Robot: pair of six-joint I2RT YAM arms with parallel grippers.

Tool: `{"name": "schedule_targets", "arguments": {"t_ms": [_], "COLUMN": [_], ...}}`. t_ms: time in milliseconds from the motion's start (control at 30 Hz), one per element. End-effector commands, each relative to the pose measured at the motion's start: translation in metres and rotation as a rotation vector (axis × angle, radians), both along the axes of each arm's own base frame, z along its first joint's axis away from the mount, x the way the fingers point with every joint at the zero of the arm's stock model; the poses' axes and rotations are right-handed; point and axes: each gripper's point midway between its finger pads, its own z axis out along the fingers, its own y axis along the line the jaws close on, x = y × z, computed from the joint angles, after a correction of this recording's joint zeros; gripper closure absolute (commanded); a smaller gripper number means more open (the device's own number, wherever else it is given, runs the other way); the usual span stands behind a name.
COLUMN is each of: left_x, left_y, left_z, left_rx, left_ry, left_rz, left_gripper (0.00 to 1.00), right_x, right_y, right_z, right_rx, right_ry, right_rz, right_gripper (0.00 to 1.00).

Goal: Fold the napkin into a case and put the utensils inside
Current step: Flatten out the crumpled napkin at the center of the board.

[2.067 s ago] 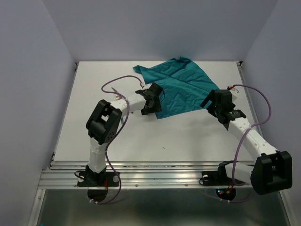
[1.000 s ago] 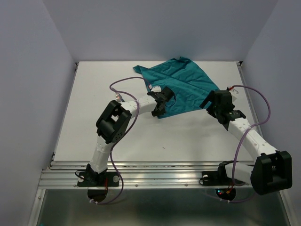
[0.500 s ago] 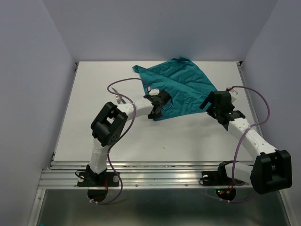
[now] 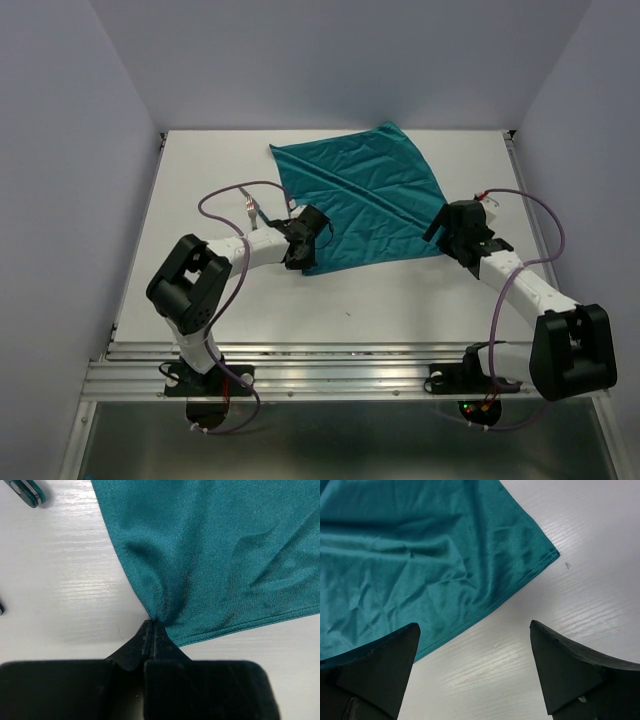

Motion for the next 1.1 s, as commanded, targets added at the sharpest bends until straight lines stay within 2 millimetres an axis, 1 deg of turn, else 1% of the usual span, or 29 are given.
{"name": "schedule_targets", "arguments": {"t_ms": [0,33,67,133,167,233,267,367,400,533,567,633,700,767,900,967,1067], "left_x": [0.000,0.000,0.001,0.004,0.005,0.007,0.009,0.012,0.013,0.013,0.013,0.013,0.014,0.017,0.022,0.024,0.025], "left_y": [0.007,0.009,0.014,0.031,0.034,0.039,0.042,0.047,0.047,0.046,0.046,0.047,0.047,0.049,0.049,0.048,0.047], "left_z": [0.012,0.012,0.012,0.016,0.020,0.025,0.027,0.027,0.027,0.024,0.023,0.022,0.023,0.023,0.028,0.029,0.030], "left_rx": [-0.025,-0.025,-0.019,-0.003,-0.023,-0.043,-0.056,-0.055,-0.055,-0.063,-0.065,-0.064,-0.068,-0.066,-0.075,-0.077,-0.075], "left_ry": [-0.032,-0.033,-0.035,-0.064,-0.079,-0.090,-0.096,-0.096,-0.095,-0.084,-0.085,-0.082,-0.084,-0.089,-0.102,-0.104,-0.104], "left_rz": [-0.034,-0.032,-0.021,0.035,0.044,0.059,0.067,0.075,0.075,0.071,0.074,0.078,0.082,0.089,0.092,0.090,0.087], "left_gripper": [1.00,1.00,1.00,1.00,1.00,1.00,1.00,1.00,1.00,1.00,1.00,1.00,1.00,1.00,1.00,1.00,1.00], "right_x": [0.015,0.013,0.013,0.014,0.013,0.014,0.014,0.015,0.016,0.015,0.017,0.015,0.015,0.015,0.017,0.020,0.024], "right_y": [0.005,0.006,0.008,0.007,0.006,0.007,0.007,0.004,0.005,0.002,-0.001,-0.001,-0.009,-0.012,-0.016,-0.015,-0.013], "right_z": [0.018,0.014,0.004,-0.004,-0.013,-0.018,-0.026,-0.036,-0.039,-0.048,-0.049,-0.052,-0.055,-0.058,-0.065,-0.066,-0.067], "right_rx": [0.028,0.029,0.030,0.027,0.021,0.021,0.016,0.009,0.013,0.015,0.016,0.018,0.016,0.016,0.005,0.007,0.017], "right_ry": [-0.081,-0.049,-0.010,0.020,0.047,0.058,0.080,0.114,0.121,0.142,0.140,0.144,0.146,0.142,0.145,0.145,0.142], "right_rz": [0.011,0.016,0.019,0.007,0.003,0.003,0.003,-0.004,0.001,-0.018,-0.028,-0.029,-0.052,-0.060,-0.063,-0.058,-0.052], "right_gripper": [0.04,0.04,0.04,0.05,0.06,0.09,0.10,0.13,0.15,0.19,0.19,0.20,0.20,0.20,0.22,0.24,0.32]}}
